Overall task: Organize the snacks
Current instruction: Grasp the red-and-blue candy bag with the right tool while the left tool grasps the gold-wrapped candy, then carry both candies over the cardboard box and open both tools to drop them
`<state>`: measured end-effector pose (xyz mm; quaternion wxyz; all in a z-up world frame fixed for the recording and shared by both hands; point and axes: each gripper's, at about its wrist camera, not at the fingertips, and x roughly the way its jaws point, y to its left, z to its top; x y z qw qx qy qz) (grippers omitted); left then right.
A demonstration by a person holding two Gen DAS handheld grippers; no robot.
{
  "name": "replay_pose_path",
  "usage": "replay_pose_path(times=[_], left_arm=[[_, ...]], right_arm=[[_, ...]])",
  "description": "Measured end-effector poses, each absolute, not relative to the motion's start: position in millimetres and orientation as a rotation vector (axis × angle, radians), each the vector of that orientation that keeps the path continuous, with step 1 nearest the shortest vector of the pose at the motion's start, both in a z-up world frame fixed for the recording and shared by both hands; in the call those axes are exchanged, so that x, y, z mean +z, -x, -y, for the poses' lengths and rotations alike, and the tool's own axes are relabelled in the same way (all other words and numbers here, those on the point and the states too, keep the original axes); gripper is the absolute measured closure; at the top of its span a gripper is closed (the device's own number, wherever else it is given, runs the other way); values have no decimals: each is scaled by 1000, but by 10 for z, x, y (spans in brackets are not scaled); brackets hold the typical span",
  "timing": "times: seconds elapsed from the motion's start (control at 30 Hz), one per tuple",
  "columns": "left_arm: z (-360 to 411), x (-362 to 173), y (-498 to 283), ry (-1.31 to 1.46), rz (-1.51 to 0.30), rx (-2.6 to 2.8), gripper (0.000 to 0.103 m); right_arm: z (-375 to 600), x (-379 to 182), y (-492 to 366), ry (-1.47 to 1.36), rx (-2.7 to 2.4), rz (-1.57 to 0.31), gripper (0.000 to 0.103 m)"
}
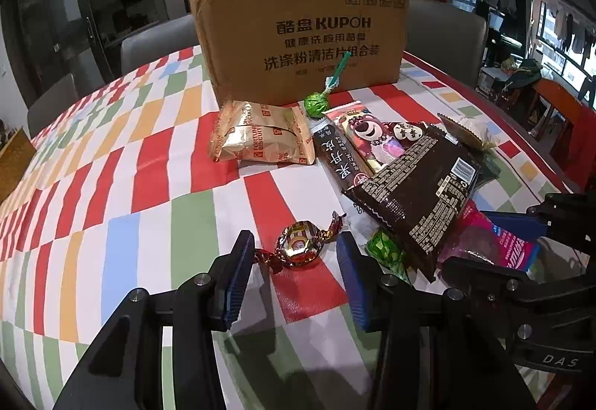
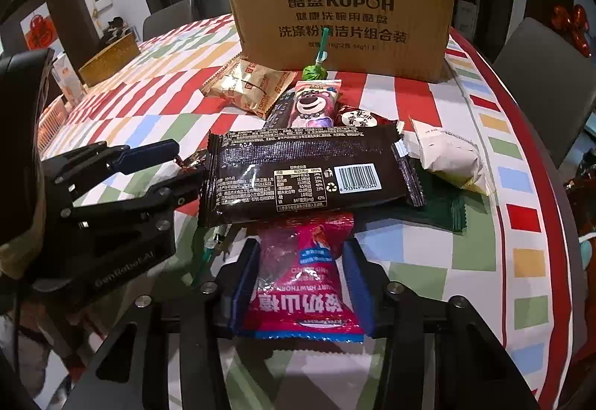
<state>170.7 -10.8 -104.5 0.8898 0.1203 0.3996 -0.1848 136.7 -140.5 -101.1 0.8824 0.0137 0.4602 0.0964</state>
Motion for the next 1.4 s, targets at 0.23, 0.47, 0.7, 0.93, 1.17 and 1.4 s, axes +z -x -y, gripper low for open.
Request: replay_pose_path(times=[0.23,0.47,0.7,0.93,1.17,1.4], left_arm=[[130,-1081,-1799,-218,-882,-427,80],[107,-1055,-1741,-175,-881,-424,97],[49,-964,-1615,-100,-875,-410,100],[6,-815,-1424,-67,-842,-374,100],[-39,-589,-1232,-48,-793,-325,100],[-29,-281,-1194,-24,-734,-290,100]], right_arm=[[1422,-1012,-1372,-35,201,-957,60],[1457,-1011,-1364,-46,211,-955,61],[1493,-967,-1308,-60,224,-943,63],[1459,-831,-1171,-44,242,-892,63],[1482,-604,-1041,-37,241,-811,63],[1560,-309,-1063,-50,255,-729,63]])
